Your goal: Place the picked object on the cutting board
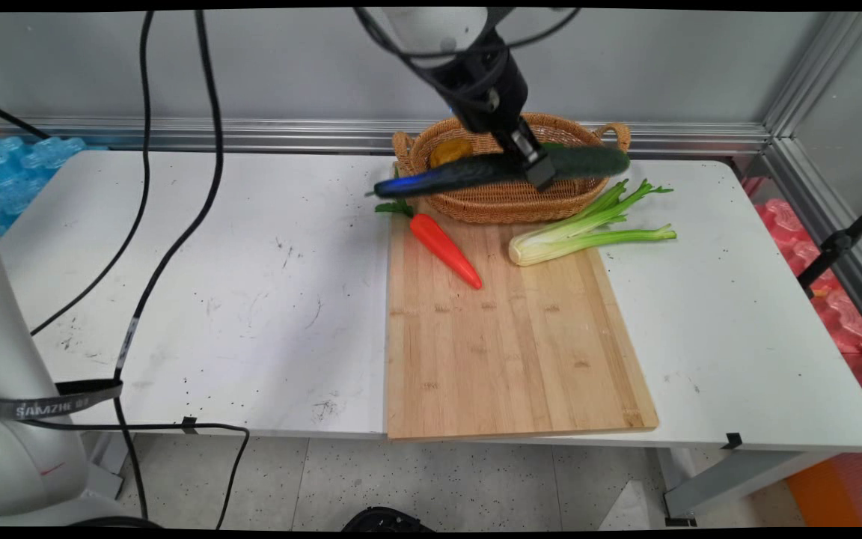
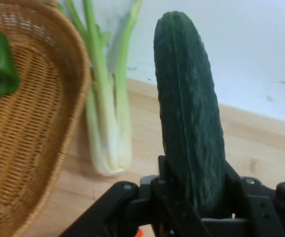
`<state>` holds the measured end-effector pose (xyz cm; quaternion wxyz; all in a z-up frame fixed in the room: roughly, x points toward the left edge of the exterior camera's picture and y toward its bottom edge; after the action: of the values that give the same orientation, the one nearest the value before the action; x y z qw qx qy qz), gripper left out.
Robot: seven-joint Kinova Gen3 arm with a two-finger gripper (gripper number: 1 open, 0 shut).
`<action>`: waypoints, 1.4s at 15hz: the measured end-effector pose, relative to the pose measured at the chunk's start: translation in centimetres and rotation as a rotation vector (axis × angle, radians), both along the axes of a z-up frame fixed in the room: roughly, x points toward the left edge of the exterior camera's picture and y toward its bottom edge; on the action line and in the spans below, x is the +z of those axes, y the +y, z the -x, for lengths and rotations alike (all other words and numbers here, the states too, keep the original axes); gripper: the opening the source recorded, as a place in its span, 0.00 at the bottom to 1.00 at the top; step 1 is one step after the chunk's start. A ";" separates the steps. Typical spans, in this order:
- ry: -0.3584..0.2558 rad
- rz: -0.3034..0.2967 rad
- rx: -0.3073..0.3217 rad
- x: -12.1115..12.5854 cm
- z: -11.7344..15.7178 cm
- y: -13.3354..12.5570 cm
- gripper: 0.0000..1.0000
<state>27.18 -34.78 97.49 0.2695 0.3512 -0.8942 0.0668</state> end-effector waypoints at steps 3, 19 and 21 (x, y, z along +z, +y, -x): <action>-0.010 -0.003 -0.030 -1.3 1.2 2.3 0.00; -0.098 -0.045 -0.091 -11.9 6.9 6.8 0.00; -0.101 -0.050 -0.094 -12.9 7.0 7.0 0.00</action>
<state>20.17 -27.79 84.57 0.2178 0.3116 -0.9236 0.0493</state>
